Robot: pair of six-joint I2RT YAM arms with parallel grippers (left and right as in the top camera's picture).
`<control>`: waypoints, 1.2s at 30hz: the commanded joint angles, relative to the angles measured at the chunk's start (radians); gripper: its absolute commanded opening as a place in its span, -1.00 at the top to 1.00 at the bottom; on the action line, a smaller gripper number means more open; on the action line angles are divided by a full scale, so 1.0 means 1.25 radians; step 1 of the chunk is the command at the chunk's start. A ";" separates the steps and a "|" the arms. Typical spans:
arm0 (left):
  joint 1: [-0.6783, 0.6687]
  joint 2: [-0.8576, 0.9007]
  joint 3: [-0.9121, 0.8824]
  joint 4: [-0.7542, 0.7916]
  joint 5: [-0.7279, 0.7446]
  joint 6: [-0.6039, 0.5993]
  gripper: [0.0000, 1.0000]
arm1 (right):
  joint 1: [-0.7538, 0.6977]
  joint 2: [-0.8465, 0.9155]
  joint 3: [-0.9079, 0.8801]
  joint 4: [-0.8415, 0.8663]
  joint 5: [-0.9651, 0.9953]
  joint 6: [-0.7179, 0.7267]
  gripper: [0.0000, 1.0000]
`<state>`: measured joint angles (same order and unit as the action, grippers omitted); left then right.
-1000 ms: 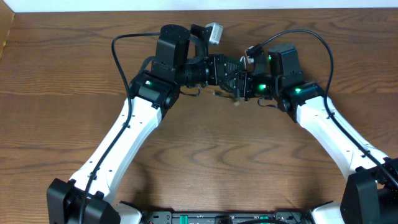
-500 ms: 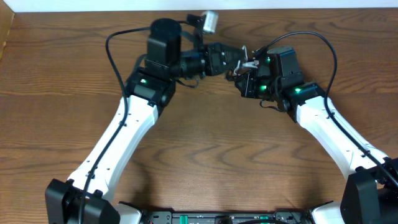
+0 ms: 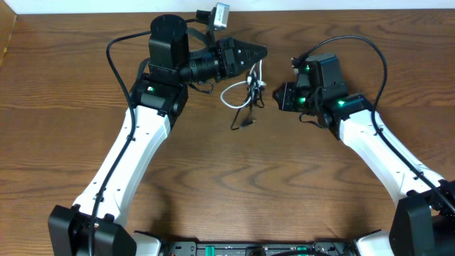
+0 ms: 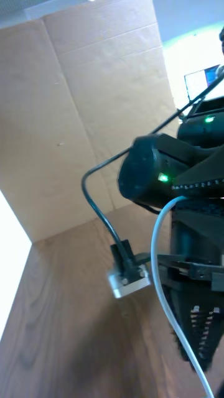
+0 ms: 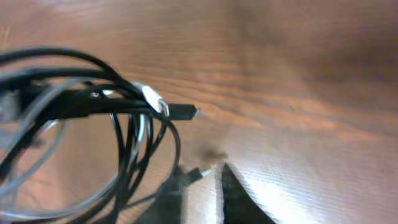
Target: Untangle cables
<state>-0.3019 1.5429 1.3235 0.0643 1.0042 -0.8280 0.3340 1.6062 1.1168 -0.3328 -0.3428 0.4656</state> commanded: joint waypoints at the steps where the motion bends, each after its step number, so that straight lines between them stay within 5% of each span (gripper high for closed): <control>1: 0.003 -0.001 0.012 -0.023 0.035 0.063 0.85 | -0.013 0.003 -0.002 0.025 -0.121 -0.092 0.42; 6: 0.003 -0.001 0.012 -0.099 0.034 0.143 0.85 | -0.038 0.003 -0.002 0.074 -0.231 -0.092 0.18; 14: 0.003 -0.001 0.012 -0.211 0.014 0.245 0.85 | -0.047 0.003 -0.002 0.092 -0.246 -0.066 0.18; 22: -0.007 0.017 0.012 -0.339 -0.145 0.265 0.85 | -0.046 0.003 -0.002 0.063 -0.217 0.009 0.18; 31: -0.009 0.095 0.011 -0.587 -0.450 0.265 0.85 | -0.042 0.003 -0.002 -0.020 -0.139 0.010 0.15; 36: -0.009 0.166 0.011 -0.617 -0.505 0.296 0.85 | -0.018 0.003 -0.002 -0.022 -0.097 0.010 0.10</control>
<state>-0.3145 1.7138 1.3247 -0.7002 0.4667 -0.5034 0.2893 1.6077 1.1164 -0.3576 -0.5098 0.4679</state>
